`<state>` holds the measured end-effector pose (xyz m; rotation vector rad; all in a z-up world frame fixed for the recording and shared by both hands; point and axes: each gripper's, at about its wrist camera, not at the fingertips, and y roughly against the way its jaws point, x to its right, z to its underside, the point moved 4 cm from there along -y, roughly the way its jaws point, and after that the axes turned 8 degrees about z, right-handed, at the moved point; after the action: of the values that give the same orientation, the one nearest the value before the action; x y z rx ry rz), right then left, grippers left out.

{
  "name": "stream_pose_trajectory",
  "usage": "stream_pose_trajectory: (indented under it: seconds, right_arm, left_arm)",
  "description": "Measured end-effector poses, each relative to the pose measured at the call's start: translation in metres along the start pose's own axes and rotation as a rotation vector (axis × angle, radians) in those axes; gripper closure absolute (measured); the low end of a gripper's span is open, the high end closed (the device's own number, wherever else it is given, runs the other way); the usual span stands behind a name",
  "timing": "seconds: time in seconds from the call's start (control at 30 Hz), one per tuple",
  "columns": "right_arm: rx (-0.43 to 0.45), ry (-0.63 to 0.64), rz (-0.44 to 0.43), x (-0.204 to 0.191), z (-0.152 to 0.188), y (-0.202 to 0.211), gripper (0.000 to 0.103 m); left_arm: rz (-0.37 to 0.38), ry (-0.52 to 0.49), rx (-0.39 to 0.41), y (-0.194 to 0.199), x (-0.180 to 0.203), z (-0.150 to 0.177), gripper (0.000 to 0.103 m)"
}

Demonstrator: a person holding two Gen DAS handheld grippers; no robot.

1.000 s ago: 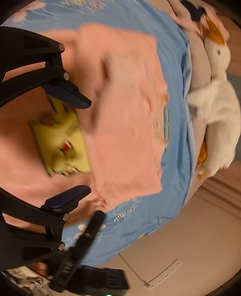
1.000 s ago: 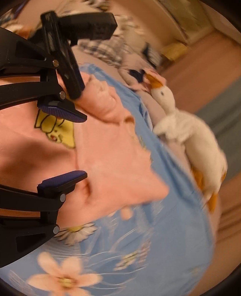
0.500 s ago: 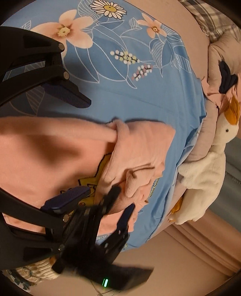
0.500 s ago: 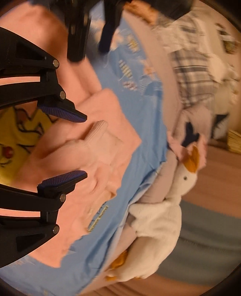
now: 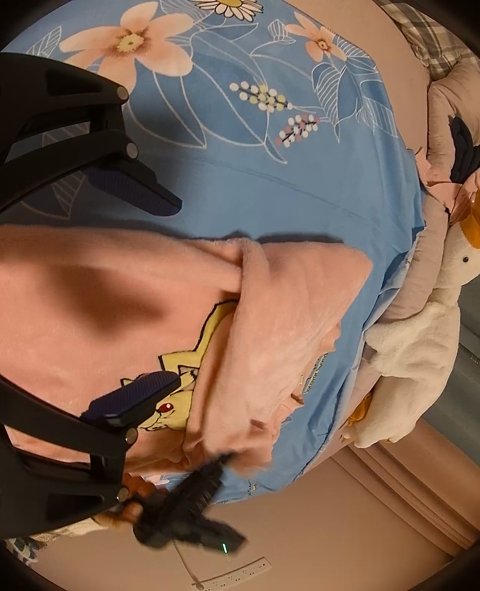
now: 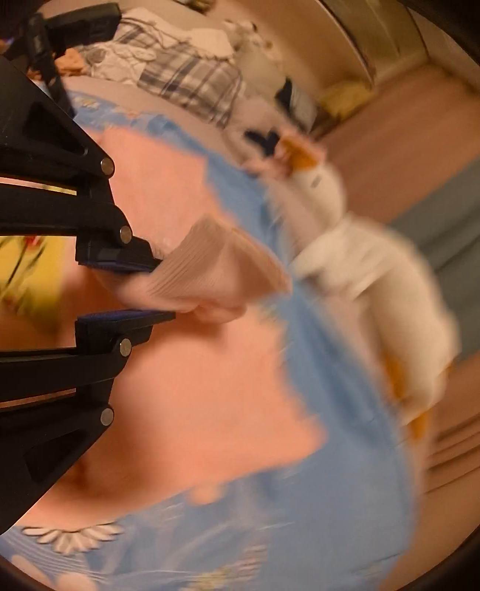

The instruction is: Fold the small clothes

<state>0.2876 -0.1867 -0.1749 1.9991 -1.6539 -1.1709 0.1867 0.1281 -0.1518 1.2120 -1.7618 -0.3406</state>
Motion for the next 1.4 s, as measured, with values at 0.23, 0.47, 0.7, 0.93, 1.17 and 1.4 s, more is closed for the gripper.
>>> stream_pose_trajectory:
  seconds: [0.23, 0.47, 0.7, 0.93, 1.17, 1.4]
  right_arm:
    - [-0.02, -0.192, -0.134, 0.033, 0.001, 0.006, 0.056]
    - [-0.021, -0.112, -0.038, 0.02, -0.003, -0.002, 0.09]
    - [0.056, -0.065, 0.158, 0.035, -0.022, 0.01, 0.092]
    - [0.053, -0.019, 0.324, 0.043, -0.027, 0.017, 0.076]
    - [0.096, 0.137, 0.231, 0.007, -0.019, 0.025, 0.076]
    - [0.021, 0.313, 0.227, -0.035, 0.004, 0.0, 0.076]
  left_arm:
    - [-0.016, -0.002, -0.016, -0.001, -0.003, 0.004, 0.017]
    - [-0.016, 0.005, -0.031, -0.004, -0.005, 0.009, 0.017]
    - [-0.018, 0.013, -0.039, -0.003, -0.01, 0.012, 0.017]
    - [-0.012, 0.027, -0.057, -0.002, -0.01, 0.02, 0.017]
    - [-0.093, 0.025, -0.056, -0.004, -0.016, 0.027, 0.019]
    - [-0.156, 0.076, -0.06, 0.001, -0.042, 0.03, 0.02]
